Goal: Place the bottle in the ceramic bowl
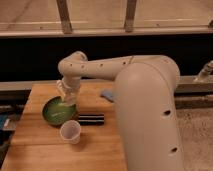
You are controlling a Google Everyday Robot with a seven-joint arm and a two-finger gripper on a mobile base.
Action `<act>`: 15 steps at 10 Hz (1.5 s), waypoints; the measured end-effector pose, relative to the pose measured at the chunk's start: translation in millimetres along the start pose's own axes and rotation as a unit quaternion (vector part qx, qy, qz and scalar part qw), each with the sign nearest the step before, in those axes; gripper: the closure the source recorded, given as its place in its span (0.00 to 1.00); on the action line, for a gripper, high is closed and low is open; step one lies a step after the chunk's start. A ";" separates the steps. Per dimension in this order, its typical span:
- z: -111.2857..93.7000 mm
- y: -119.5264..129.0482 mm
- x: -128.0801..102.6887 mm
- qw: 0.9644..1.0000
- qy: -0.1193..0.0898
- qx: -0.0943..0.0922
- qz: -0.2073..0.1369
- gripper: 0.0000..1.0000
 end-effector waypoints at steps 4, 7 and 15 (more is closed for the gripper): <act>31.7 32.2 7.2 0.998 0.053 -0.013 -0.032 1.00; 43.5 34.7 9.9 0.996 0.079 -0.019 -0.036 0.93; 43.6 31.3 10.3 0.996 0.079 -0.017 -0.034 0.20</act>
